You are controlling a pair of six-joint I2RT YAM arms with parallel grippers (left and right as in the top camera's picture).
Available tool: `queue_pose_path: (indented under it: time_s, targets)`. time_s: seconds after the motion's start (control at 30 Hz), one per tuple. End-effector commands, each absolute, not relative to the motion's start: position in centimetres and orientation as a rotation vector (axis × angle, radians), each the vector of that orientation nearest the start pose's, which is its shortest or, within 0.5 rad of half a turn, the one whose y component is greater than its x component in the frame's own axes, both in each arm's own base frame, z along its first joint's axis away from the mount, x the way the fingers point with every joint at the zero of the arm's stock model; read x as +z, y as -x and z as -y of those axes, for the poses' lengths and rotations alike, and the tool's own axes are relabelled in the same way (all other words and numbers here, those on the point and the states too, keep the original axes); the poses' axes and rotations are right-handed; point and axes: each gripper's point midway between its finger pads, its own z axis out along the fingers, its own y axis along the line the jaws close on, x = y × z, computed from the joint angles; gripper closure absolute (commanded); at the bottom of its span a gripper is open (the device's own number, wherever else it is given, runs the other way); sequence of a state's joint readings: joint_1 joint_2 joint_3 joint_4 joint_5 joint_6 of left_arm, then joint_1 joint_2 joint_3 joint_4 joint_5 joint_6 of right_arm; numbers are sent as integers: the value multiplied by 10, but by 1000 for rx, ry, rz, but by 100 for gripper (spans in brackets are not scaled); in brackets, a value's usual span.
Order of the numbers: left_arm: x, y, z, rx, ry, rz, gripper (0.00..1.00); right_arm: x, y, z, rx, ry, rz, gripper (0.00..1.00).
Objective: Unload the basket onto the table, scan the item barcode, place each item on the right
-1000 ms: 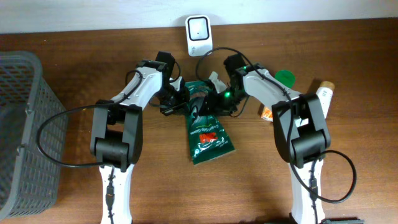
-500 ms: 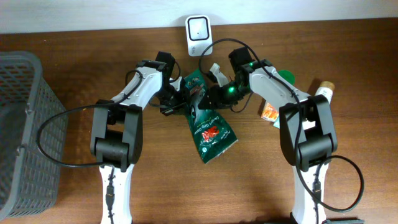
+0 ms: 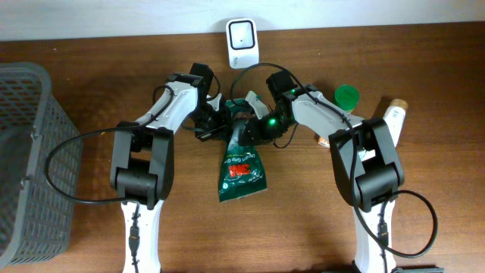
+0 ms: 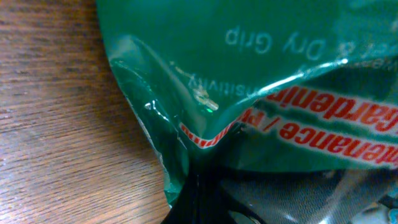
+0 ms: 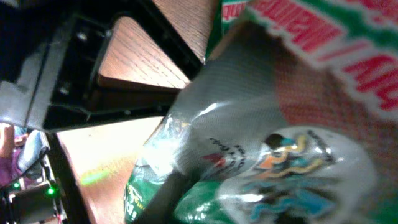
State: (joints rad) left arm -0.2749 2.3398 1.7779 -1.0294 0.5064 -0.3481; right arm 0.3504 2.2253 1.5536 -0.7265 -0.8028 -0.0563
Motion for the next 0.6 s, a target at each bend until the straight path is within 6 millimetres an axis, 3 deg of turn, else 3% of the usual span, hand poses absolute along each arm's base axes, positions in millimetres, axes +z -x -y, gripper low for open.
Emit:
queue_pose_path:
  time_s: [0.0, 0.1, 0.2, 0.3, 0.37, 0.57]
  targets:
    - [-47, -380, 187, -623, 159, -3338, 100, 44, -369, -280, 1313, 694, -2712, 96]
    - [-46, -382, 185, -620, 151, -3333, 100, 54, -374, -278, 1312, 653, -2709, 96]
    - [-34, -390, 170, -627, 160, -3332, 100, 83, -384, -264, 1221, 613, -2680, 96]
    - [-3, -412, 145, -577, 72, -3293, 99, 111, -390, -242, 972, 599, -2682, 96]
    - [16, -425, 134, -537, 71, -3262, 98, 118, -389, -233, 862, 593, -2696, 96]
    - [84, -458, 118, -554, 35, -3078, 93, 109, -379, -219, 629, 595, -2783, 96]
